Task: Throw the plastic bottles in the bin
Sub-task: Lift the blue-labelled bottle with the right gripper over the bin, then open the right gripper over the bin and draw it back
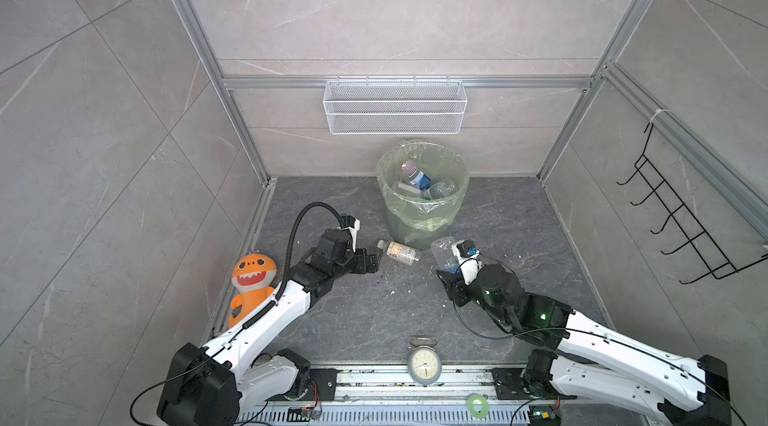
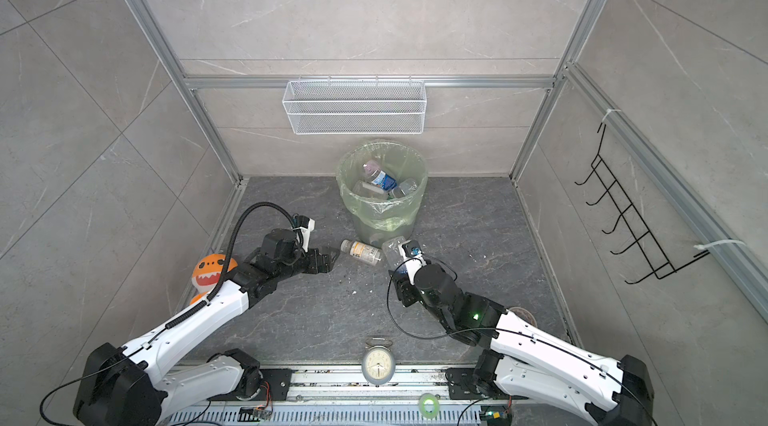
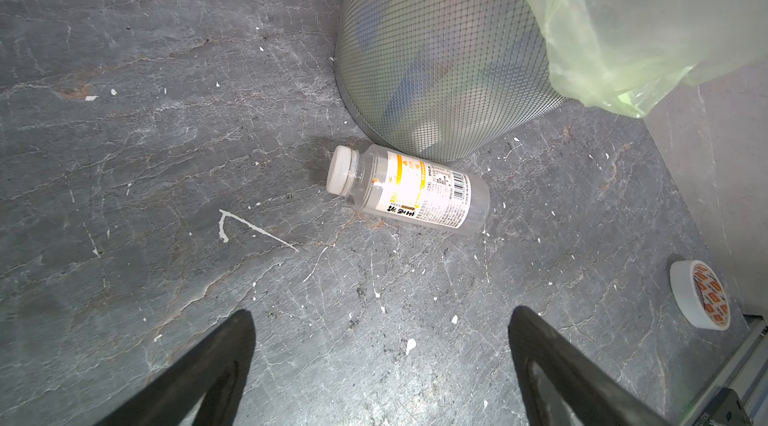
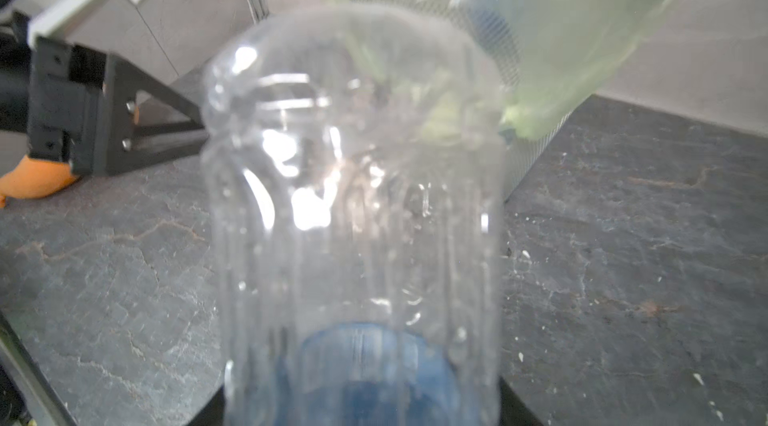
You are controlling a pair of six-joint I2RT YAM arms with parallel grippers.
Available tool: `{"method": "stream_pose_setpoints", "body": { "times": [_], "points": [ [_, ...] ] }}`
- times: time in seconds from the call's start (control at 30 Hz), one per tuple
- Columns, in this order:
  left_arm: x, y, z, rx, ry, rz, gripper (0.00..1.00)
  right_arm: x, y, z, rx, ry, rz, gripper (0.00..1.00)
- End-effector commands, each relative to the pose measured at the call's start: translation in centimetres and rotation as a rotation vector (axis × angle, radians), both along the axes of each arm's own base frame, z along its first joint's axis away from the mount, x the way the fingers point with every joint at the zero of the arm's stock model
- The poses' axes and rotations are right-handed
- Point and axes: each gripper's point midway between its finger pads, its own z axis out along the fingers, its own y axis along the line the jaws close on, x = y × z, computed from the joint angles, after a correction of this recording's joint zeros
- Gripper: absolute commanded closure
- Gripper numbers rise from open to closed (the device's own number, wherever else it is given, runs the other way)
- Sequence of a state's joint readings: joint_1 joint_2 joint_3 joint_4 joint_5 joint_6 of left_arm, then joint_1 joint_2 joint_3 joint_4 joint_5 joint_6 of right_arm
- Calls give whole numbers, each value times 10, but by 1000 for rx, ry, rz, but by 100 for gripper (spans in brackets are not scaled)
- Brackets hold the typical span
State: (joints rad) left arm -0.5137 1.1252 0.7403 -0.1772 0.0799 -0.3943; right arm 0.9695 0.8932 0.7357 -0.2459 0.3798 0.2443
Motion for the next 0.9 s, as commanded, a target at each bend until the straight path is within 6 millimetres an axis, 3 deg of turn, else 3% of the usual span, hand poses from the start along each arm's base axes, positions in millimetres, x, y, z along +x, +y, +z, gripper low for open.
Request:
{"method": "stream_pose_setpoints", "body": {
  "times": [0.0,0.17,0.27,0.3,0.4,0.47,0.6,0.73,0.87],
  "points": [
    [9,-6,23,-13,-79,-13,3,13,0,58,50,-78,-59,41],
    [7,-5,17,-12,-56,-9,3,53,21,138,51,-176,-99,42],
    [5,-6,16,-28,-53,-8,3,110,27,171,81,-191,-155,40],
    [5,-6,16,-34,-53,-7,3,136,27,174,79,-181,-181,33],
    [3,-7,12,-45,-36,-4,3,199,28,192,69,-171,-252,1],
    [2,-7,9,-50,-16,-1,3,221,28,195,68,-165,-289,1],
    [-4,-6,3,-51,8,4,3,230,21,217,74,-223,-331,1],
    [-7,-5,3,-50,5,0,3,213,16,230,110,-237,-303,1],
    [-5,-7,1,-45,12,0,3,193,8,227,126,-224,-277,1]
  ]
}}
